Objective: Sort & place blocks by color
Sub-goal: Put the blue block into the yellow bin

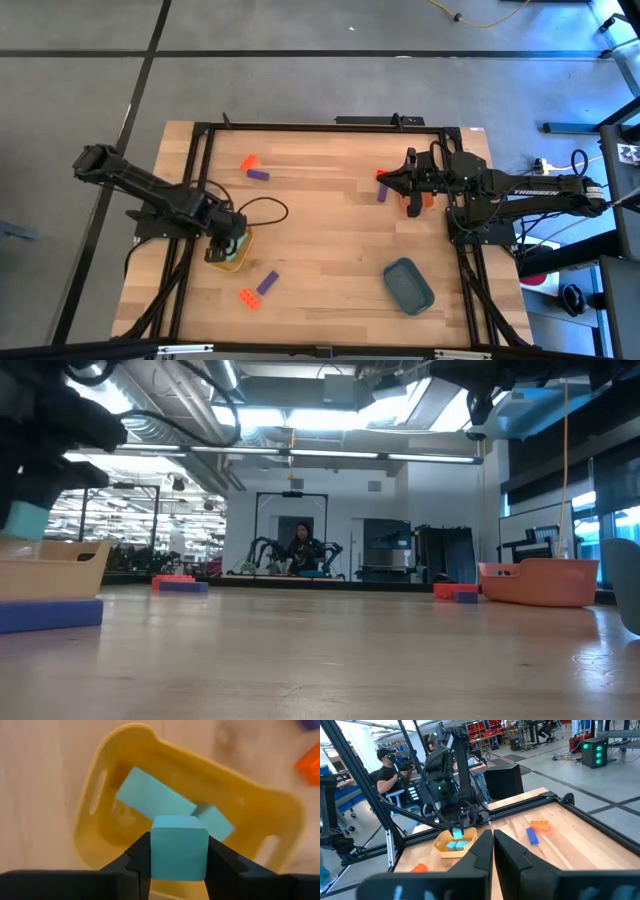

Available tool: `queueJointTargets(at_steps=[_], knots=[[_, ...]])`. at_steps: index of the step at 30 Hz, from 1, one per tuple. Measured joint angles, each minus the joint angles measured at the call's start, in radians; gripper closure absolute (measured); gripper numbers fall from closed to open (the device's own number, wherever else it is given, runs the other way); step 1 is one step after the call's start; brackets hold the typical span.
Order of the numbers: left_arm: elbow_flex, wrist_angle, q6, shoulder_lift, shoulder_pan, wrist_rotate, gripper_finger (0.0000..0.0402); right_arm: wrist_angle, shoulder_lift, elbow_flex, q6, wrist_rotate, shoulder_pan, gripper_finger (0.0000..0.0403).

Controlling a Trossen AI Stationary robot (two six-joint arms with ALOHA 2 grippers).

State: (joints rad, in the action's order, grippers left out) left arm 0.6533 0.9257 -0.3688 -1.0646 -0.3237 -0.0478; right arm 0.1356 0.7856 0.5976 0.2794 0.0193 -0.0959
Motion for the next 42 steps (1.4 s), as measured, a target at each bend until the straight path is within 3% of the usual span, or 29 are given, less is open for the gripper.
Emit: queueJointTargets(at_steps=[5,12,23,33,42], knots=[[0.000,0.002,0.108,-0.092,0.000,0.005,0.0279,0.002,0.000,0.000,0.002,0.000,0.000,0.0384],[0.003,0.008,0.141,-0.173,0.000,0.008,0.0279,0.003,0.000,0.000,0.003,0.000,0.000,0.0384],[0.001,-0.092,0.144,-0.184,0.001,0.016,0.0279,0.002,0.000,0.000,0.003,0.000,0.000,0.0384],[0.076,0.049,0.168,-0.162,0.005,0.088,0.0279,0.002,0.000,0.000,0.002,0.000,0.000,0.0384],[0.076,0.055,0.248,-0.216,0.005,0.060,0.0279,0.001,0.000,0.000,0.003,0.000,0.000,0.0384]])
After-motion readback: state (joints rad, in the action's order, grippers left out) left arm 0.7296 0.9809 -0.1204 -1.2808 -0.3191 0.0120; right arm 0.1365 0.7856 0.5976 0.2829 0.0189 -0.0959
